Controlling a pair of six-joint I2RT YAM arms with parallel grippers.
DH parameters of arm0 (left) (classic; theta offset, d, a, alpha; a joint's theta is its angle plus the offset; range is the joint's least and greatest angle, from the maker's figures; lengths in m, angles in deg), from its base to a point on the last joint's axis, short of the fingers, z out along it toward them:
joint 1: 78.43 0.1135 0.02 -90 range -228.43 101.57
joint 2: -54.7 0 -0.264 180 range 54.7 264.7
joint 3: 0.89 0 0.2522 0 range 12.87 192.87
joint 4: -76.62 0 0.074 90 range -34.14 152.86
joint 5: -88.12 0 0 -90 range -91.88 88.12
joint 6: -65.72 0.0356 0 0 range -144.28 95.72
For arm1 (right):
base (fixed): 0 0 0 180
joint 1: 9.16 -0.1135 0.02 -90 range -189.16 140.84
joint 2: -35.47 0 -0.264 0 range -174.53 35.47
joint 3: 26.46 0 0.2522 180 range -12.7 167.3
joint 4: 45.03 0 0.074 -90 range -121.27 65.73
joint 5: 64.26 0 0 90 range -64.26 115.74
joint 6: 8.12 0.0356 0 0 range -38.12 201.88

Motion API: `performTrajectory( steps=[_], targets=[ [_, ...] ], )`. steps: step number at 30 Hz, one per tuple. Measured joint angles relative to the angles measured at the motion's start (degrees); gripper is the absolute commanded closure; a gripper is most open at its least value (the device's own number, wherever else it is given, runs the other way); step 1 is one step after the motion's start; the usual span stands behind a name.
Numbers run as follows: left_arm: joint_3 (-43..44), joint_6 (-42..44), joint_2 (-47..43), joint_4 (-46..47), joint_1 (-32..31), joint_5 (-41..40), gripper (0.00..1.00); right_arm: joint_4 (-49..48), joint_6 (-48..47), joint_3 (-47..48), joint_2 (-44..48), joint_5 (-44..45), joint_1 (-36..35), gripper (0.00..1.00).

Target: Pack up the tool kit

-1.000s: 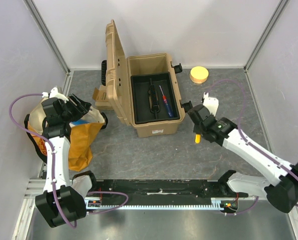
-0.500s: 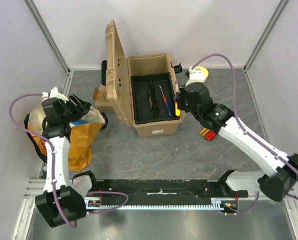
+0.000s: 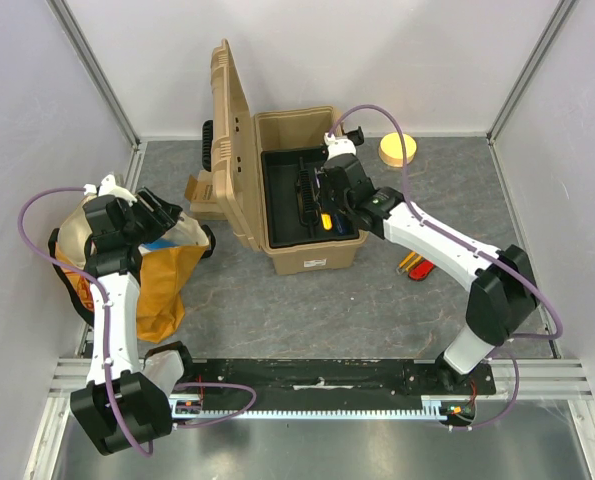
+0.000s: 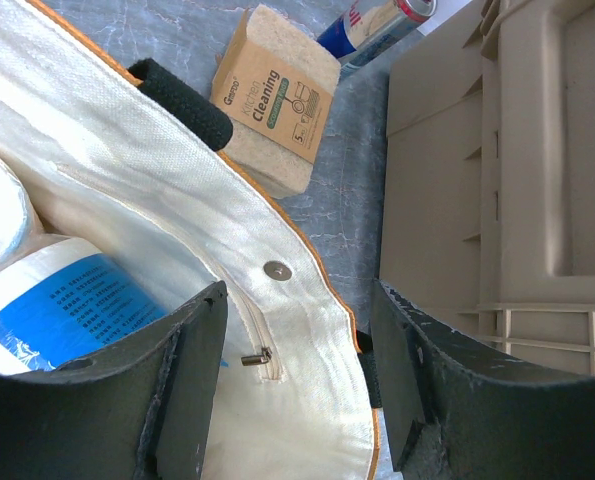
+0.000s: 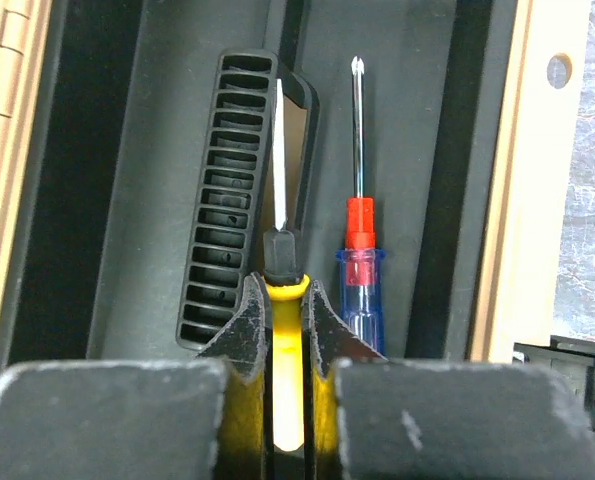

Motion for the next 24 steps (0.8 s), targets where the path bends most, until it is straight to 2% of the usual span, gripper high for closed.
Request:
performTrajectory(
  steps=[5,8,16,24],
  targets=[
    [0.0,0.0,0.0,0.0,0.0,0.0,0.36,0.0,0.0,0.1,-1.7,0.0,0.0,0.65],
    [0.0,0.0,0.0,0.0,0.0,-0.1,0.36,0.4,0.2,0.7,-2.3,0.2,0.0,0.59],
    [0.0,0.0,0.0,0.0,0.0,-0.2,0.36,2.5,0.5,3.8,-2.1,3.2,0.0,0.56],
    [0.0,0.0,0.0,0.0,0.0,-0.1,0.36,9.0,3.0,3.9,5.3,15.7,0.8,0.48]
  ],
)
